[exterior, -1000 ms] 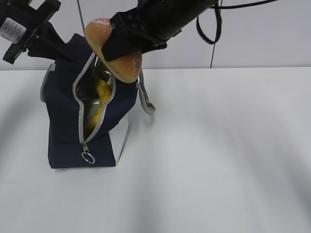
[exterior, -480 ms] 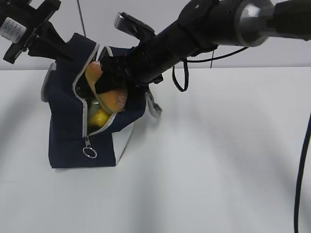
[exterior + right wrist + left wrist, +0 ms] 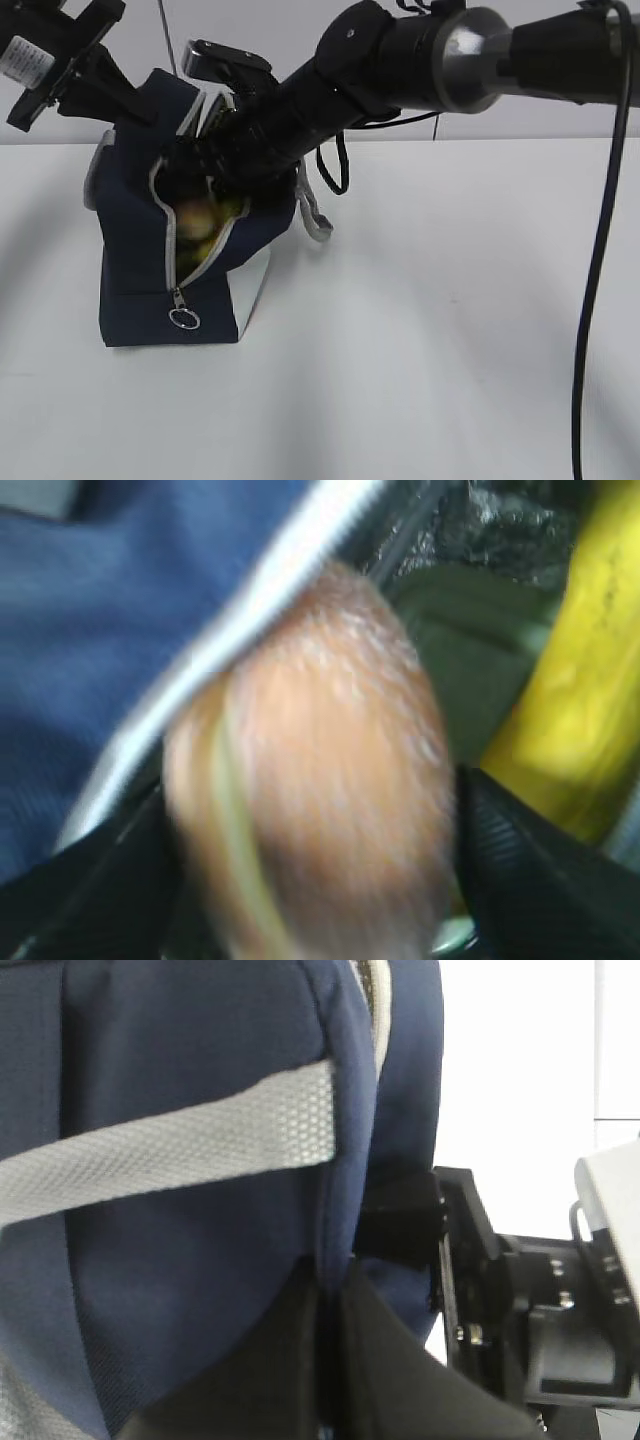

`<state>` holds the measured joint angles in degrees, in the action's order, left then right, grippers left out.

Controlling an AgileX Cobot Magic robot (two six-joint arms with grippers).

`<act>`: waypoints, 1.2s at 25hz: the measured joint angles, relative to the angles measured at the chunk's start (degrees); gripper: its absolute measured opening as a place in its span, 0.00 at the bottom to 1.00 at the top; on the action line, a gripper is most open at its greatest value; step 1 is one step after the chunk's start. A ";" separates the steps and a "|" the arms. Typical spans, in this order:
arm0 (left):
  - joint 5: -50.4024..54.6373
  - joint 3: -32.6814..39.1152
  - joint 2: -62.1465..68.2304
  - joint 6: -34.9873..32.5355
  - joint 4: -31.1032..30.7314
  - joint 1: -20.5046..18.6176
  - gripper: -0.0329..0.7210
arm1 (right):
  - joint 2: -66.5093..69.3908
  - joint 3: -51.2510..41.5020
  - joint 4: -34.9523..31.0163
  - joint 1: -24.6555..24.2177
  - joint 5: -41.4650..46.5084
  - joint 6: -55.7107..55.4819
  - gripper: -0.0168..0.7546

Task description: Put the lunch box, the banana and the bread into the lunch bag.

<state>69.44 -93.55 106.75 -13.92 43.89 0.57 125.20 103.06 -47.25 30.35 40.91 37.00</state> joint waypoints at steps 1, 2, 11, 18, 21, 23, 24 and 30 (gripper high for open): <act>0.00 0.00 0.00 0.00 0.00 0.00 0.04 | 0.00 0.84 0.84 0.00 0.24 0.00 0.82; 0.00 0.00 0.00 0.00 0.00 0.00 0.04 | 0.02 1.54 1.70 0.00 0.37 0.00 0.82; 0.13 0.00 0.00 0.00 0.00 0.00 0.04 | -0.34 8.82 9.34 -2.00 9.46 -2.61 0.82; 0.13 0.00 0.00 0.00 0.00 0.00 0.04 | -2.21 16.57 17.07 -7.62 22.95 -11.12 0.69; 0.13 0.00 0.00 0.00 0.00 0.00 0.04 | -2.21 16.93 19.39 -9.42 26.08 -14.36 0.64; 0.13 0.00 0.00 0.00 0.00 0.00 0.04 | -2.21 16.93 21.03 -9.97 27.12 -15.76 0.62; 0.13 0.00 0.00 0.00 0.00 0.00 0.04 | -2.21 16.93 21.40 -10.22 27.18 -16.25 0.61; 0.13 0.00 0.00 0.00 0.00 0.00 0.04 | -0.59 17.16 18.76 -10.26 26.95 -16.84 0.56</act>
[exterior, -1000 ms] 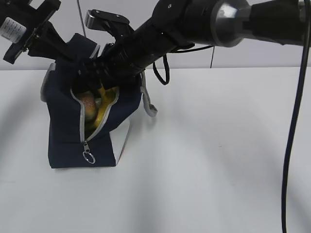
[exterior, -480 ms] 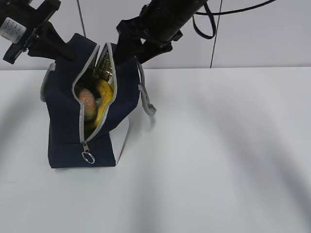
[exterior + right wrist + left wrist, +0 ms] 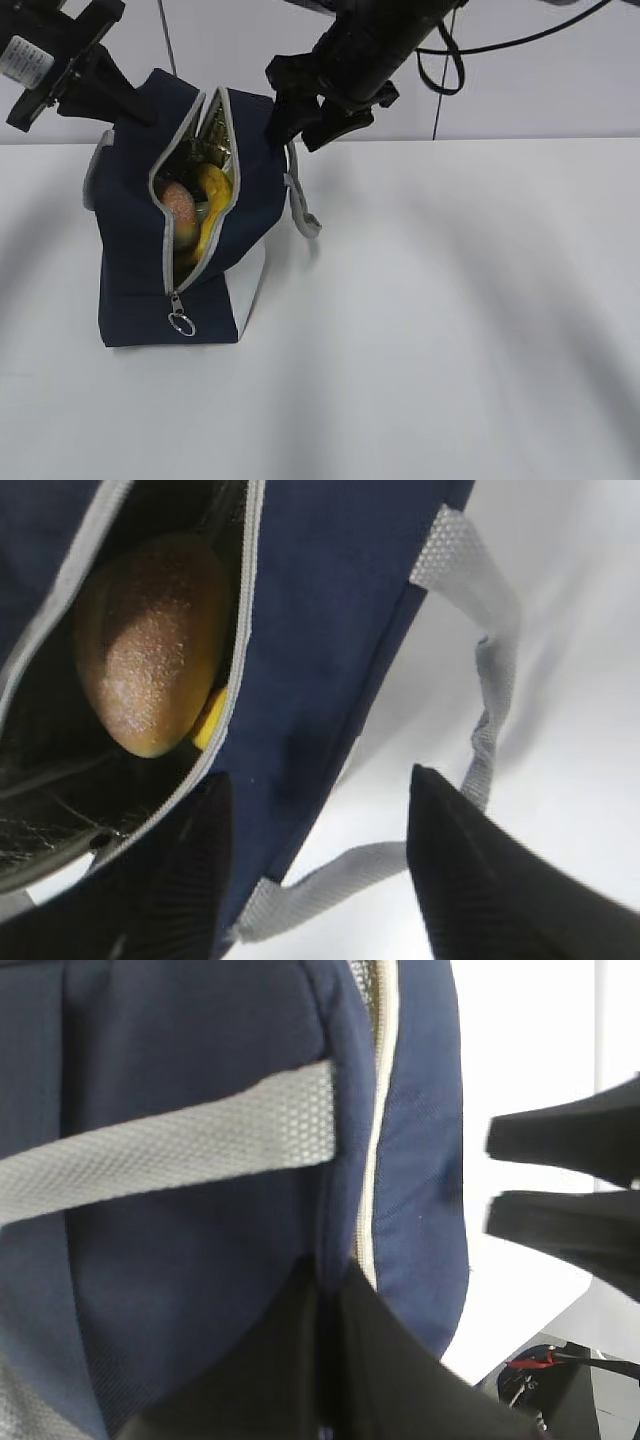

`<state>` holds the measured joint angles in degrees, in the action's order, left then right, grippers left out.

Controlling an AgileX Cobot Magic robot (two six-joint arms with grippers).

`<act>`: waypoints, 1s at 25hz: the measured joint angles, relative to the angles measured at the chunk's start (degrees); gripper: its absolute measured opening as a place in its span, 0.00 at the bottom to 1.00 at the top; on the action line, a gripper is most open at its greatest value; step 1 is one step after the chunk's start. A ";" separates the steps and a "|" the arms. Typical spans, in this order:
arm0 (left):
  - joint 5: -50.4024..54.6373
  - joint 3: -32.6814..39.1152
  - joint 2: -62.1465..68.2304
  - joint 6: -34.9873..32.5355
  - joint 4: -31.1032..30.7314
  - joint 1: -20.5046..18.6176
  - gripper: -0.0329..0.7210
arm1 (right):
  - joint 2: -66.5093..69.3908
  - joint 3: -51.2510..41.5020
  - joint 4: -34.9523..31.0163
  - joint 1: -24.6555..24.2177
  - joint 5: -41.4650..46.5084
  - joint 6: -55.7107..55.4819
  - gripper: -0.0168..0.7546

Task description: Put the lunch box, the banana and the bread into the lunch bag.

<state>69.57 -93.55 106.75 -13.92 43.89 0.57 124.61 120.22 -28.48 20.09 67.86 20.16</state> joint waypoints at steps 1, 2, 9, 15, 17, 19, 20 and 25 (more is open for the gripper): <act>0.00 0.00 0.00 0.00 0.00 0.00 0.04 | 0.76 0.00 -1.05 0.00 -0.36 0.00 0.56; 0.00 0.00 0.00 0.00 0.00 0.00 0.04 | 1.61 0.00 -1.97 0.00 -0.91 -0.03 0.56; 0.00 0.00 0.00 0.00 0.00 0.00 0.04 | 5.91 0.00 -8.51 0.00 -4.14 -0.12 0.46; 0.00 0.00 0.00 0.00 0.00 0.00 0.04 | 6.22 1.28 -9.37 0.00 -3.32 0.58 0.04; 0.00 0.00 0.00 0.00 0.31 0.06 0.04 | 6.39 3.77 -9.08 0.00 -0.97 0.71 0.02; 0.00 0.00 0.00 -0.23 1.63 0.39 0.04 | 6.60 7.01 -7.69 0.00 1.60 0.71 0.01; -0.07 0.00 0.00 -0.63 2.38 0.81 0.04 | 6.69 9.05 -6.85 0.00 2.69 0.46 0.01; -1.66 0.00 0.07 -2.01 5.82 4.27 0.04 | 6.22 17.10 0.30 0.00 4.74 -7.06 0.01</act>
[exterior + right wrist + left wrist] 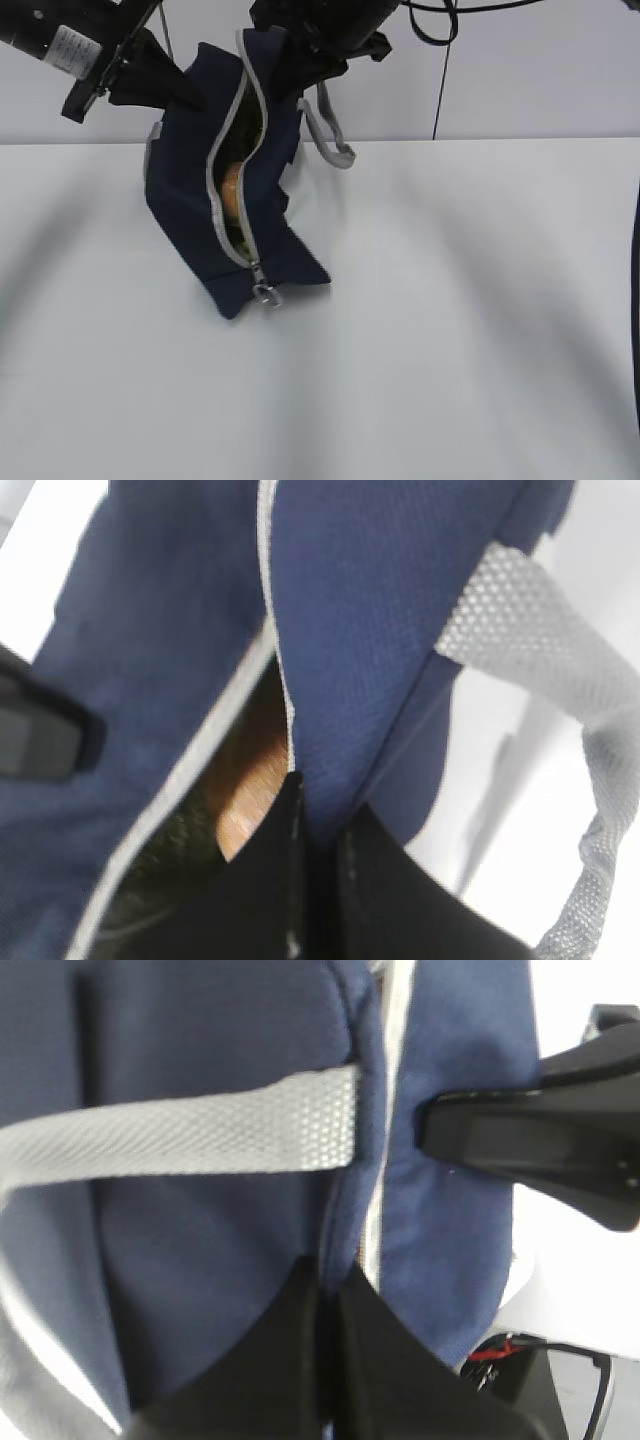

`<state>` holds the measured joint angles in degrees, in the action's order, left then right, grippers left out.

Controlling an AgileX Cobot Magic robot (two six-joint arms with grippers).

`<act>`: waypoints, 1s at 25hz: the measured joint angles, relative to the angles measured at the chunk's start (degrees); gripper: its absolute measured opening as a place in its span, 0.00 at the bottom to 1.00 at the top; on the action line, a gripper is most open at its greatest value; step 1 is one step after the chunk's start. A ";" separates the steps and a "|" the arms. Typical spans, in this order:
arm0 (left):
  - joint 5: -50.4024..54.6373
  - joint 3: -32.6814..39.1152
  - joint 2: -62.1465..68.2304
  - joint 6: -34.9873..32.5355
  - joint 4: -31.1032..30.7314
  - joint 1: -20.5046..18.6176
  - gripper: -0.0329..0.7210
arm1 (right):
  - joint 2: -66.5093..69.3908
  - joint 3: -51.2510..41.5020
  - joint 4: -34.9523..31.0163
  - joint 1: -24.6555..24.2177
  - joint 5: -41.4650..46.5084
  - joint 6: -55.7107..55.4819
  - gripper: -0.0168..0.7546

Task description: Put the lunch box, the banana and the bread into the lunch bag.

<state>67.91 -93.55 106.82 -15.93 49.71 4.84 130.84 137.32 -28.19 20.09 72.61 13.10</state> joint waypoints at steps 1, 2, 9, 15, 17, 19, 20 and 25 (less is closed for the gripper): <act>-1.12 0.00 0.13 -0.07 0.64 0.80 0.04 | -0.60 0.30 1.67 0.00 0.13 -1.17 0.01; -2.34 0.00 0.18 -0.11 1.27 1.45 0.04 | -1.38 0.59 3.12 0.00 0.22 -2.09 0.01; -8.92 0.00 1.04 -0.13 6.95 3.74 0.04 | -5.00 -1.48 11.02 -0.22 0.60 -5.08 0.01; -10.88 0.00 4.40 -0.13 9.90 3.85 0.04 | -5.13 -6.80 13.25 -0.22 0.40 -5.09 0.01; -11.43 0.00 5.01 -0.18 10.64 3.86 0.04 | -5.13 -7.70 13.40 -0.22 0.25 -5.09 0.01; -11.81 0.00 5.81 -0.18 11.53 3.86 0.04 | -5.13 -7.81 13.64 -0.22 0.25 -5.09 0.01; -11.88 -0.05 6.15 -0.18 11.92 3.86 0.04 | -5.13 -7.81 13.64 -0.22 0.25 -5.09 0.01; -12.36 -0.11 7.39 -0.18 12.56 3.86 0.04 | -5.13 -7.95 13.26 -0.22 0.20 -5.09 0.01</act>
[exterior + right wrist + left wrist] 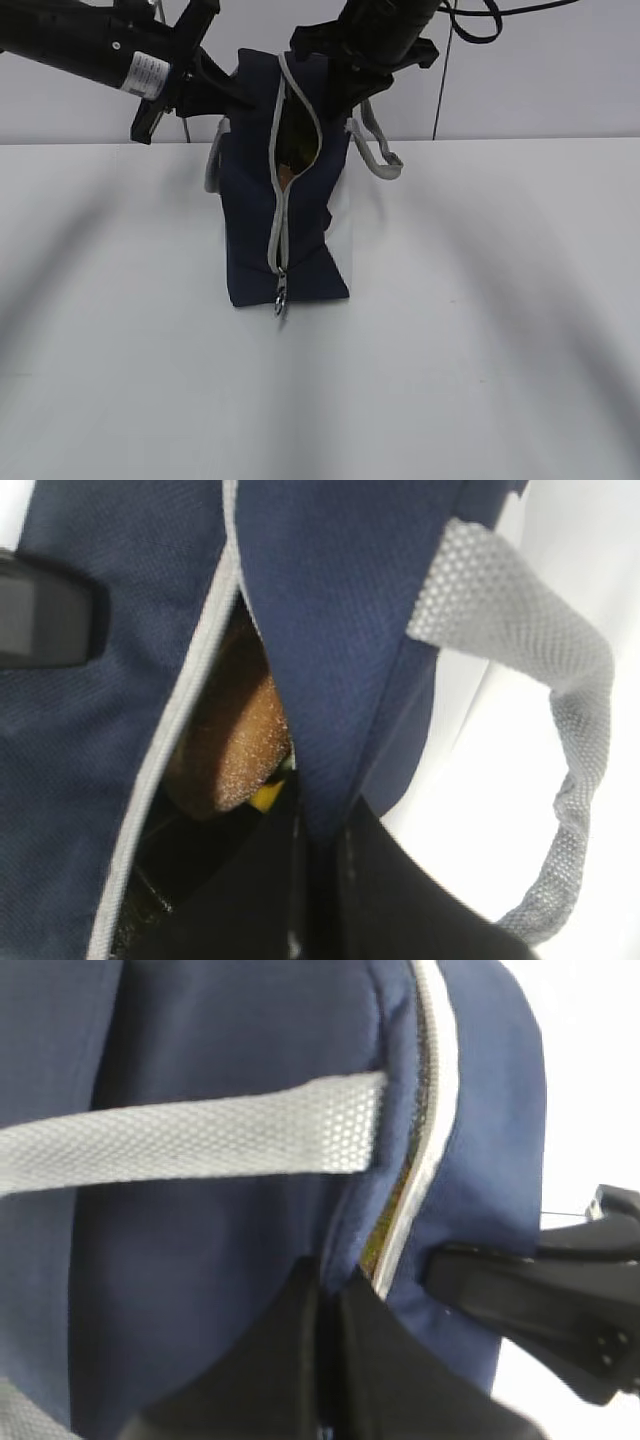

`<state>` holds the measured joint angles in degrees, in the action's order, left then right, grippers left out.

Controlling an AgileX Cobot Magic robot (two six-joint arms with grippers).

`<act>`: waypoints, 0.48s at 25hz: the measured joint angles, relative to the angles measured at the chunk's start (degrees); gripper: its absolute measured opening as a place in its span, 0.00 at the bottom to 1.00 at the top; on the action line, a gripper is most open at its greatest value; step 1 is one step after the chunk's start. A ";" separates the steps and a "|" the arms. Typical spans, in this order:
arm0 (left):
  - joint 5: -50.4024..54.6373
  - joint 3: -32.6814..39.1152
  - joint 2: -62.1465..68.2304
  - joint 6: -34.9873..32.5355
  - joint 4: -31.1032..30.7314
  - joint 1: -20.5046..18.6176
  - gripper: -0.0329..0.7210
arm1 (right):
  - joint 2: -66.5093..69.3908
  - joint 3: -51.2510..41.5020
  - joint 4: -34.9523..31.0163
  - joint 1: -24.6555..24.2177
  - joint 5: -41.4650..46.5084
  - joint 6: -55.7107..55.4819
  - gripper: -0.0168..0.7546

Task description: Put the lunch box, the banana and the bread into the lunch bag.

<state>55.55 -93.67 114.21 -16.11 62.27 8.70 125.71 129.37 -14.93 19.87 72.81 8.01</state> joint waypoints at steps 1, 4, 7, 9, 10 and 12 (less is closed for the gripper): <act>-0.21 0.00 0.06 0.00 0.00 0.00 0.04 | 0.12 -0.04 -0.13 0.00 -0.10 0.00 0.01; -1.05 0.00 0.30 -0.07 -0.13 0.00 0.04 | 0.80 -0.18 -0.64 0.00 -0.39 0.00 0.01; -1.36 0.00 0.56 -0.07 -0.87 0.00 0.04 | 1.06 -0.34 -1.10 0.00 -0.67 0.00 0.01; -1.41 0.00 0.56 -0.09 -1.35 0.05 0.06 | 1.06 -0.34 -1.47 0.00 -0.76 0.00 0.02; -1.41 0.00 0.56 -0.09 -1.48 0.05 0.07 | 1.06 -0.34 -1.61 0.00 -0.76 0.00 0.04; -1.41 0.00 0.56 -0.09 -1.92 0.05 0.14 | 1.06 -0.34 -1.97 0.00 -0.80 0.00 0.11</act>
<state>54.14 -93.67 114.77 -16.21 60.35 8.75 126.77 129.03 -16.90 19.87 72.01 8.01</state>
